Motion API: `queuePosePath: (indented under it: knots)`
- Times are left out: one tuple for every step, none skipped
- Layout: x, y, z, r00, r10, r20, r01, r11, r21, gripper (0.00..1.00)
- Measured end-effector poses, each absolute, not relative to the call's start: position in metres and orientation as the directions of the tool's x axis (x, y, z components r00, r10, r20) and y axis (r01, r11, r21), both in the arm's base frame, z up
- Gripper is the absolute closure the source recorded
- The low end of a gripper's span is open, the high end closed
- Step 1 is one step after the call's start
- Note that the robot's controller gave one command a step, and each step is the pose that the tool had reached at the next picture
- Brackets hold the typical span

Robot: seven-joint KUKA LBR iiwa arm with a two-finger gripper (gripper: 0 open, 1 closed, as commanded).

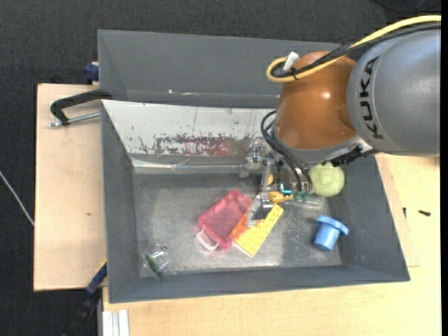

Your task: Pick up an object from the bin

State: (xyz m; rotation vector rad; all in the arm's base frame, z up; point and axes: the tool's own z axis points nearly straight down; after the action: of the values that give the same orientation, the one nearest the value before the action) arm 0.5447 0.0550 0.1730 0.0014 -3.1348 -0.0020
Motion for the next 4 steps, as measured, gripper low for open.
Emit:
queuePosePath:
  knots:
    - [0.546,0.055,0.177,-1.0,0.0,0.0,0.0,1.0,0.002,0.0]
    - [0.546,0.055,0.176,-1.0,-0.003,-0.001,-0.003,1.0,0.002,0.0]
    - [0.565,0.055,0.167,-0.995,-0.103,0.001,-0.103,0.995,0.001,0.0]
    - [0.549,0.048,0.13,-0.982,-0.19,-0.011,-0.19,0.982,-0.001,0.0]
